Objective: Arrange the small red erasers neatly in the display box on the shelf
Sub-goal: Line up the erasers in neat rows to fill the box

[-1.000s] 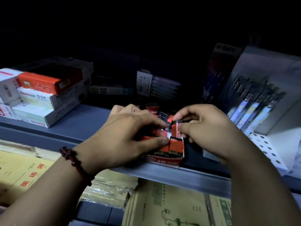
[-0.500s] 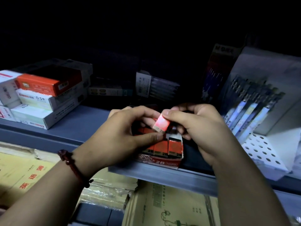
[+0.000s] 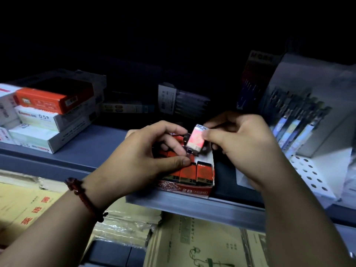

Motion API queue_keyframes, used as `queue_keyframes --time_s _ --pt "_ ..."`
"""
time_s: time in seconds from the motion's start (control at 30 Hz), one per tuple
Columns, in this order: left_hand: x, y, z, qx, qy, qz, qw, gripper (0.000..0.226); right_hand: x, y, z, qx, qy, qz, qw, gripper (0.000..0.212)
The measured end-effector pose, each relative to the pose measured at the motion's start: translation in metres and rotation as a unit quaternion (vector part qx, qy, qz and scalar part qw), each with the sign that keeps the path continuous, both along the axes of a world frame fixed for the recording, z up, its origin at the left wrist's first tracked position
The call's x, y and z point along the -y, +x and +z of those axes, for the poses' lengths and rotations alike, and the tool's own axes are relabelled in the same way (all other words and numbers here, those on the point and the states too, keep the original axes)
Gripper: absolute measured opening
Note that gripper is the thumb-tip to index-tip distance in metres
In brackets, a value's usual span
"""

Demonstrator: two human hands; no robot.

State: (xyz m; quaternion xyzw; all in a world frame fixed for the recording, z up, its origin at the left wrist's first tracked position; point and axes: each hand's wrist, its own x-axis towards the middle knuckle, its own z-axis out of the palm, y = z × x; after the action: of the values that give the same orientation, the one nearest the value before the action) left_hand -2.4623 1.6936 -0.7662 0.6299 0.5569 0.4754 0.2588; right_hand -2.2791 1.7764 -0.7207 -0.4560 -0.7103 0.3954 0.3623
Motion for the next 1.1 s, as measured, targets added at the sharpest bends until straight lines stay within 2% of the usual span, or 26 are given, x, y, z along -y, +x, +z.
queue_keyframes --time_s 0.1,0.27,0.53,0.73,0.93,1.1 --pt "0.000 0.000 0.001 -0.028 -0.001 0.004 1.000 0.039 -0.002 0.003 0.000 0.072 0.067 -0.023 0.995 0.010" --pt "-0.001 -0.001 0.001 -0.049 0.000 0.009 0.999 0.035 0.003 0.000 -0.004 0.183 0.087 0.018 0.979 0.015" --pt "0.000 -0.002 -0.001 -0.062 0.003 0.013 0.998 0.027 0.005 -0.007 -0.006 0.322 0.112 0.008 0.940 0.015" --pt "-0.001 -0.004 -0.002 -0.076 0.006 0.016 0.997 0.021 0.003 -0.009 -0.004 0.337 0.091 0.007 0.937 0.022" --pt "-0.001 -0.004 -0.004 -0.086 0.017 0.017 0.996 0.018 -0.001 -0.015 -0.006 0.355 0.102 0.028 0.929 0.018" --pt "-0.001 -0.002 -0.003 -0.096 0.021 0.026 0.995 0.027 -0.003 -0.020 -0.015 0.384 0.123 0.017 0.915 0.031"
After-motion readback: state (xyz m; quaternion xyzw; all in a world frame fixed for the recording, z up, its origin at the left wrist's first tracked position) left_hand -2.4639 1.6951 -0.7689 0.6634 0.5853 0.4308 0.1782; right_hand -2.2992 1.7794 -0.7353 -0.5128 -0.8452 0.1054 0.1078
